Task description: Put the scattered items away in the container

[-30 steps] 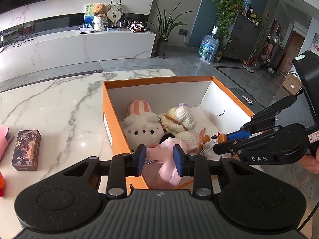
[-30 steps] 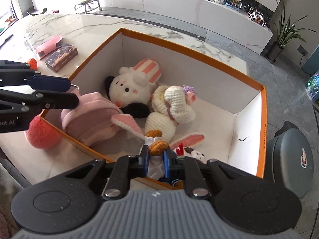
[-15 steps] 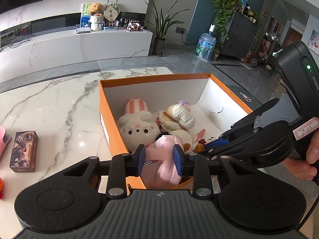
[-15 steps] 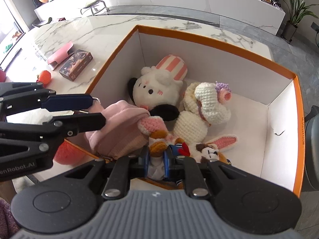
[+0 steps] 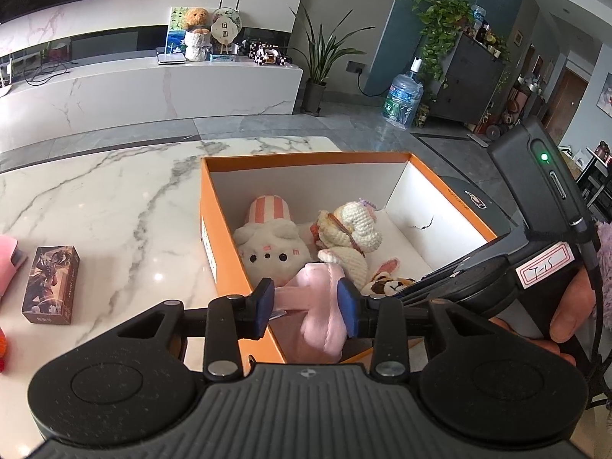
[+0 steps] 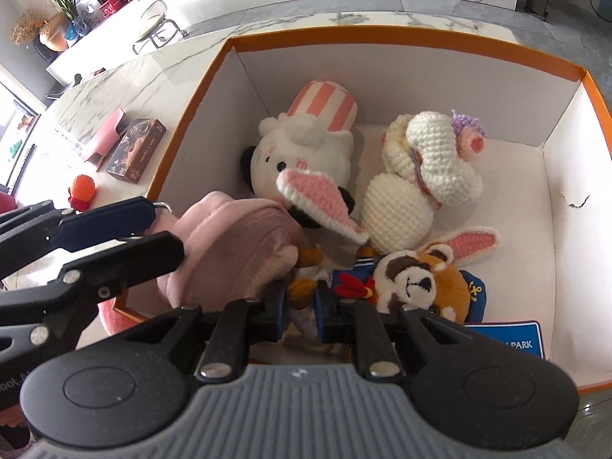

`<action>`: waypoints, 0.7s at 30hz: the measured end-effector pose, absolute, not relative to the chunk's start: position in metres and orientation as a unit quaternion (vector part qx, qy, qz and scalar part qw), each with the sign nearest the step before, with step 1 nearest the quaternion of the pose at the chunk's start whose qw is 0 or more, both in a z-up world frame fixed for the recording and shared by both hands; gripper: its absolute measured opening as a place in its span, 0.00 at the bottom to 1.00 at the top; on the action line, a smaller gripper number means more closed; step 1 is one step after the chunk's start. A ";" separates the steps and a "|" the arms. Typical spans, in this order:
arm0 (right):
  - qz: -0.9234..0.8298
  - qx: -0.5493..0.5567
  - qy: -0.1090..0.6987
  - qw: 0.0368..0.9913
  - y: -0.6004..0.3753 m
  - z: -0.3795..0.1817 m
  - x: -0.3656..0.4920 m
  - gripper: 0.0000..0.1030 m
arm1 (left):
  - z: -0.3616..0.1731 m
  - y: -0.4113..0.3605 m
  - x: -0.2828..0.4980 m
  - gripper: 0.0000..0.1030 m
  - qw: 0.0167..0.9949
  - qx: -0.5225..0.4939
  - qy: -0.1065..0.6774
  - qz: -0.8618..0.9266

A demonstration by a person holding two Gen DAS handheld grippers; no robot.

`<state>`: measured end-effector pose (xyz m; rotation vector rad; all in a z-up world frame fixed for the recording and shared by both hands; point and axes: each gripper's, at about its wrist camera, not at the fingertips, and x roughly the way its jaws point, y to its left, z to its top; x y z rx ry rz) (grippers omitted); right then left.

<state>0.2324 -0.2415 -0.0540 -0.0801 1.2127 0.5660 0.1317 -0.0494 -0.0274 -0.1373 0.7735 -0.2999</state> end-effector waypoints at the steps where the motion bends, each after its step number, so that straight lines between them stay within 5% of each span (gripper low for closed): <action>1: 0.260 -0.038 0.561 0.785 -0.242 -0.053 0.231 0.20 | -0.026 -0.050 0.131 0.44 0.913 -0.065 0.374 -0.146; 21: 0.184 -0.097 0.474 0.855 -0.262 0.001 0.176 0.36 | -0.001 -0.050 0.097 0.50 0.933 -0.051 0.337 -0.115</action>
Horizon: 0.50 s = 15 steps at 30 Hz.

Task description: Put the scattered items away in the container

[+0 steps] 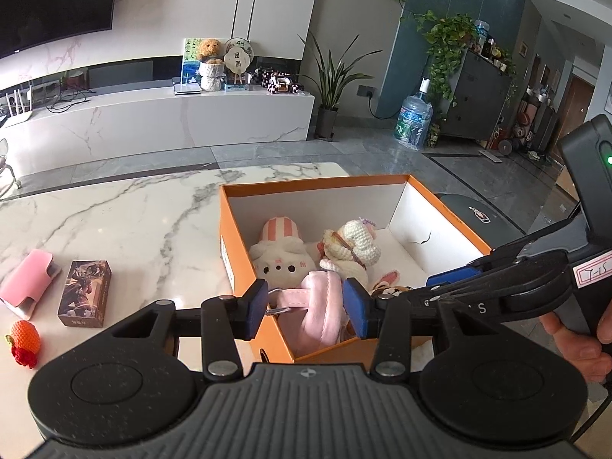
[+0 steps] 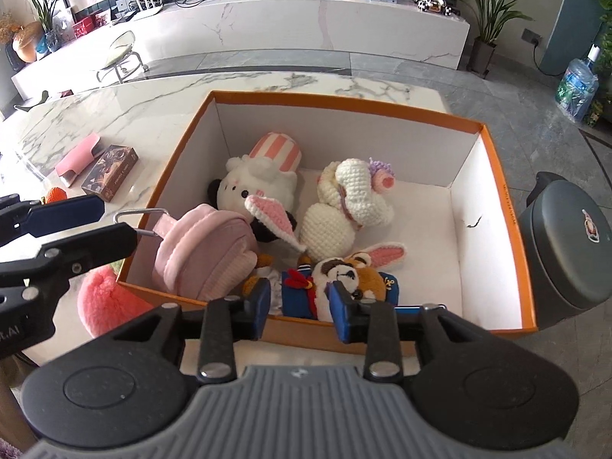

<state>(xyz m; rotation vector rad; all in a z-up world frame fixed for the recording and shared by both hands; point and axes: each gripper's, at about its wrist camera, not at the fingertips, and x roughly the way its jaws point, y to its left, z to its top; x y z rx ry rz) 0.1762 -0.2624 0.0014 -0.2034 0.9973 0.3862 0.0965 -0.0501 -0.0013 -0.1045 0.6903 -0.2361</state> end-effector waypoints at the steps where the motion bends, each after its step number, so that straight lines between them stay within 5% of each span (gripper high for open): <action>1: 0.181 -0.100 0.469 0.859 -0.262 0.004 0.172 0.36 | 0.000 -0.050 0.095 0.50 0.933 -0.051 0.337 -0.115; 15: 0.131 -0.124 0.427 0.886 -0.248 0.021 0.119 0.38 | 0.006 -0.037 0.066 0.55 0.938 -0.042 0.325 -0.110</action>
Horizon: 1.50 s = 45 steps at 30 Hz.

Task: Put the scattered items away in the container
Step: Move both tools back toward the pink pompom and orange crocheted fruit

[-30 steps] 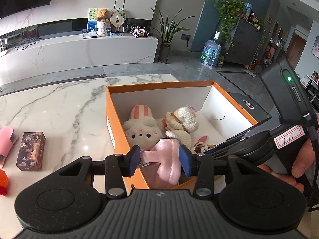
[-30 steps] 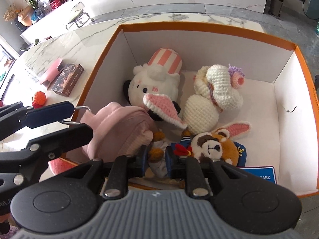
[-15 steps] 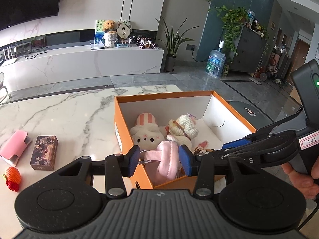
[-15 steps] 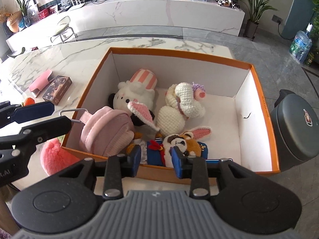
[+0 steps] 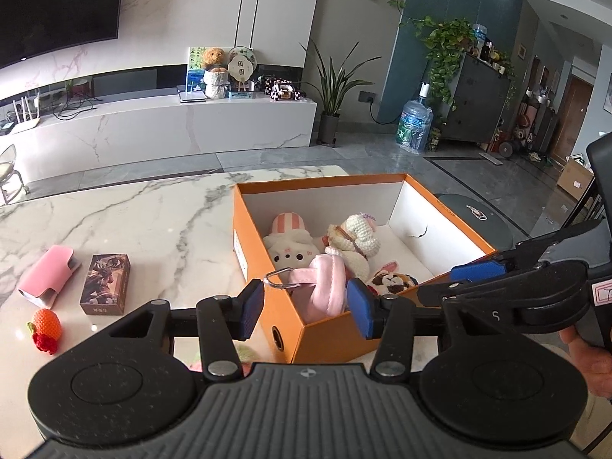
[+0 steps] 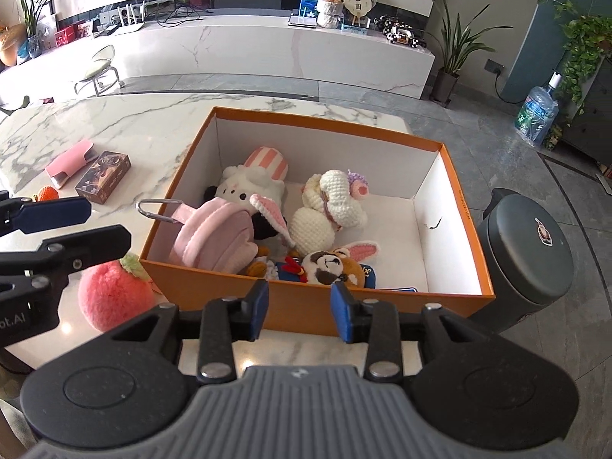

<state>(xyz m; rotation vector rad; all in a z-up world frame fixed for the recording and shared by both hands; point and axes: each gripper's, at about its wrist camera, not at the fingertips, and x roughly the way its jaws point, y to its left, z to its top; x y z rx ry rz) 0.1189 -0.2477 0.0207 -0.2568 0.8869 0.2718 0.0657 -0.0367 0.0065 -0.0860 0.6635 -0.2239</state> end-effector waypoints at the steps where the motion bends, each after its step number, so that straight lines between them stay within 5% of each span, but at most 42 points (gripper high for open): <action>1: 0.128 -0.122 0.424 0.888 -0.245 0.021 0.115 0.40 | 0.007 -0.034 0.063 0.56 0.939 -0.042 0.323 -0.107; 11: 0.077 -0.084 0.359 0.926 -0.207 0.027 0.070 0.53 | 0.008 -0.004 0.036 0.61 0.948 -0.047 0.307 -0.067; 45: 0.081 -0.169 0.250 0.950 -0.089 -0.045 0.004 0.52 | -0.066 0.103 0.012 0.61 0.919 -0.109 0.372 0.077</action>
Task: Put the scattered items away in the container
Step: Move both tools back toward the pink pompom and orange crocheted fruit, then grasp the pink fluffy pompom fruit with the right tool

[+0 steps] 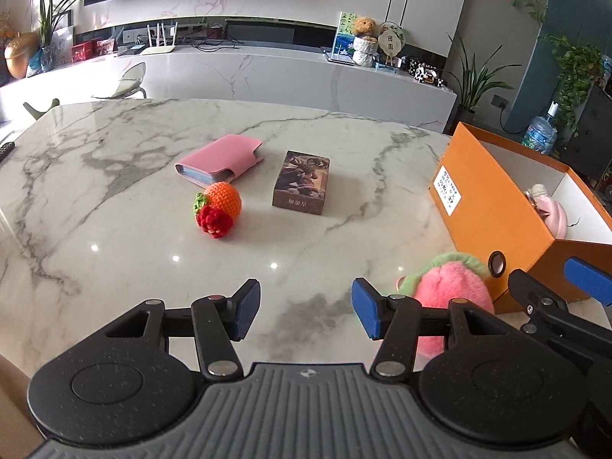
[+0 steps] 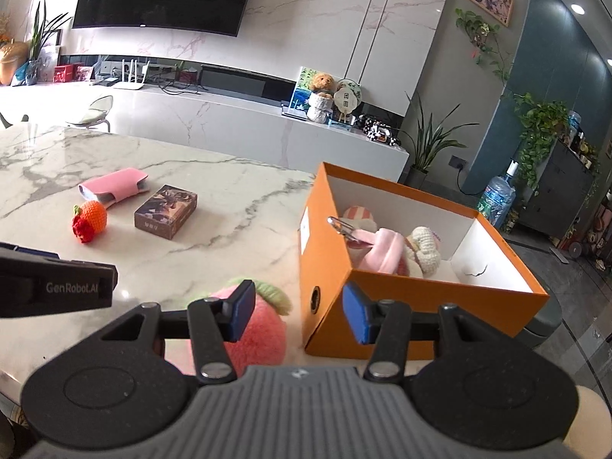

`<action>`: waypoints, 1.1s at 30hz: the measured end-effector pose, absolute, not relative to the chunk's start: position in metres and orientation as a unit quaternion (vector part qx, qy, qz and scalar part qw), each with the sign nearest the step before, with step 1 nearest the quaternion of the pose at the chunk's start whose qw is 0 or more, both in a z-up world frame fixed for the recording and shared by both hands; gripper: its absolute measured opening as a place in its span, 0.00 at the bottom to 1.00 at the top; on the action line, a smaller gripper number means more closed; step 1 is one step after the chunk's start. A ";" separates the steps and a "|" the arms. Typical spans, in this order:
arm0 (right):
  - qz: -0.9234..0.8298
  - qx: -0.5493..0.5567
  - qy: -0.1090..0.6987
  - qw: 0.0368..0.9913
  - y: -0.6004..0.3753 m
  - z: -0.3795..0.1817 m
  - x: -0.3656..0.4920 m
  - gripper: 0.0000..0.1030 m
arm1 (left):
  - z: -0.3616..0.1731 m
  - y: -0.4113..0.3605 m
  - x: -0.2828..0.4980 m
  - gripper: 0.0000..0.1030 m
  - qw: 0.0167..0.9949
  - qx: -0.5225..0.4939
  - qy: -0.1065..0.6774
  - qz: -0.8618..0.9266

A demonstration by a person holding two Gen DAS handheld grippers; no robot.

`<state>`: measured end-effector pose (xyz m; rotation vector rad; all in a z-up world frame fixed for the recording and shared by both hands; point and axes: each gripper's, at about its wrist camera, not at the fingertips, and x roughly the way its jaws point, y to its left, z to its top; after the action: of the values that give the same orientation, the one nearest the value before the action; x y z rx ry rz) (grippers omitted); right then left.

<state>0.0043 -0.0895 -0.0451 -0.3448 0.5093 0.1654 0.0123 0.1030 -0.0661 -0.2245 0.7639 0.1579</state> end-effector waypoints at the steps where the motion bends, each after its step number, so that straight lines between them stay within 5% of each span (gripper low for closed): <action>1: 0.085 -0.174 0.250 0.949 -0.087 -0.048 0.004 0.52 | -0.068 0.104 0.013 0.61 0.918 -0.110 0.372 0.078; 12: 0.123 -0.185 0.271 0.937 -0.071 -0.074 0.018 0.56 | -0.088 0.102 0.026 0.61 0.915 -0.098 0.385 0.069; 17: 0.130 -0.177 0.296 0.930 -0.070 -0.091 0.032 0.66 | -0.096 0.103 0.034 0.61 0.913 -0.097 0.390 0.075; 31: 0.142 -0.149 0.336 0.919 -0.062 -0.120 0.067 0.65 | -0.106 0.119 0.059 0.61 0.920 -0.075 0.361 0.131; 33: 0.145 -0.150 0.337 0.918 -0.057 -0.121 0.072 0.58 | -0.108 0.121 0.063 0.61 0.919 -0.068 0.362 0.140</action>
<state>0.0723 -0.0569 -0.1211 -0.3090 0.6934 0.2975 0.0631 0.1213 -0.1078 -0.1389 0.7437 0.2879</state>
